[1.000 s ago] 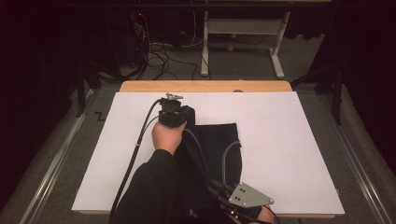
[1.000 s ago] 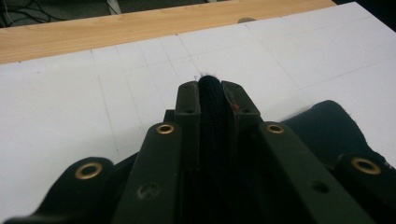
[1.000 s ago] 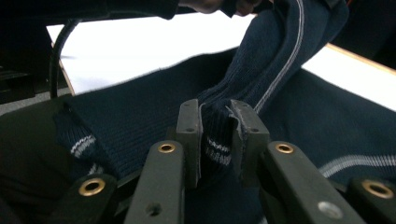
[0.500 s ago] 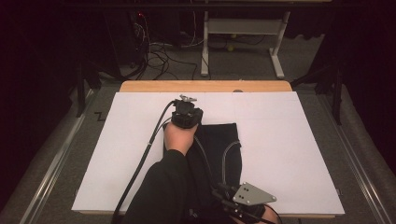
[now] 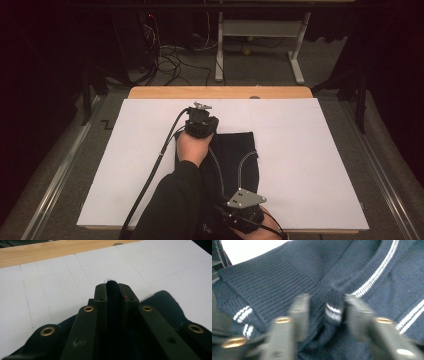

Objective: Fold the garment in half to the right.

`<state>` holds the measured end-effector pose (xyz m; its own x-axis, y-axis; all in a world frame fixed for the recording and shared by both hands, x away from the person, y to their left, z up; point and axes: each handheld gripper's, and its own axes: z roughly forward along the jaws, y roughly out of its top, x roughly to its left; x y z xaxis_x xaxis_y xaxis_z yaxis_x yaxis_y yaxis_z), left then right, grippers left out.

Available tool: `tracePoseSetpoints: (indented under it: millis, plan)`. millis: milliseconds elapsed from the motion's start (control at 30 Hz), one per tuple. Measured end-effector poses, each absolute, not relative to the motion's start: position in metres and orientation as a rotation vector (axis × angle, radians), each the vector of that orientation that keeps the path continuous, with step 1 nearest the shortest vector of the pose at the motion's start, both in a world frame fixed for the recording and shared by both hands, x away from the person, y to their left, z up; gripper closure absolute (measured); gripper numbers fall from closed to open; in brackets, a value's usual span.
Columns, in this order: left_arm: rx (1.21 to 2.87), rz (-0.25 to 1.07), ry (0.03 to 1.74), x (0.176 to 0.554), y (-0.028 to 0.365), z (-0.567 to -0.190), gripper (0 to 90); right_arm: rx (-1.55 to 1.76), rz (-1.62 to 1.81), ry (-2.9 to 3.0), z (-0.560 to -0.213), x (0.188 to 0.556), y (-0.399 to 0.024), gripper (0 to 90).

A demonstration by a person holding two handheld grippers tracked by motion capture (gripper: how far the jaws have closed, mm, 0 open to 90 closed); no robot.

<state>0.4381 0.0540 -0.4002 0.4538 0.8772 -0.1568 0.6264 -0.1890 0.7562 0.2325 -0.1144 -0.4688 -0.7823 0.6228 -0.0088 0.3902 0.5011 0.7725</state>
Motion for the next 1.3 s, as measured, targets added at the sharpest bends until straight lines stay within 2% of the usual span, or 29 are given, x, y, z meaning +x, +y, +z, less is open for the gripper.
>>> tracePoseSetpoints:
  millis: [67,133,367,800,867,933,1033,1133,1300]
  plan:
    - [1.910,0.397,1.256,0.437,0.052,-0.399,74.3,0.834,1.150,2.458,-0.469,0.231,-0.116,77.1]
    - [1.907,0.389,1.245,0.437,0.050,-0.397,74.3,0.825,1.154,2.447,-0.467,0.229,-0.118,78.0]
    - [1.957,0.377,1.193,0.436,0.029,-0.392,74.2,0.778,1.198,2.398,-0.458,0.211,-0.137,77.0]
    - [2.004,0.349,1.195,0.442,-0.006,-0.408,71.3,0.859,1.208,2.375,-0.459,0.203,-0.175,74.1]
    - [1.997,0.328,1.192,0.442,-0.009,-0.410,66.0,0.871,1.212,2.365,-0.458,0.202,-0.180,70.5]
    - [1.976,0.323,1.168,0.441,-0.010,-0.409,56.3,0.882,1.221,2.347,-0.457,0.200,-0.187,66.9]
    - [1.953,0.371,1.113,0.435,-0.009,-0.403,45.1,0.910,1.245,2.309,-0.455,0.199,-0.198,60.6]
    - [1.962,0.387,1.072,0.430,-0.003,-0.394,36.9,0.938,1.272,2.267,-0.451,0.199,-0.207,57.8]
    - [1.922,0.401,1.055,0.418,0.024,-0.387,28.9,0.951,1.308,2.217,-0.445,0.202,-0.214,57.7]
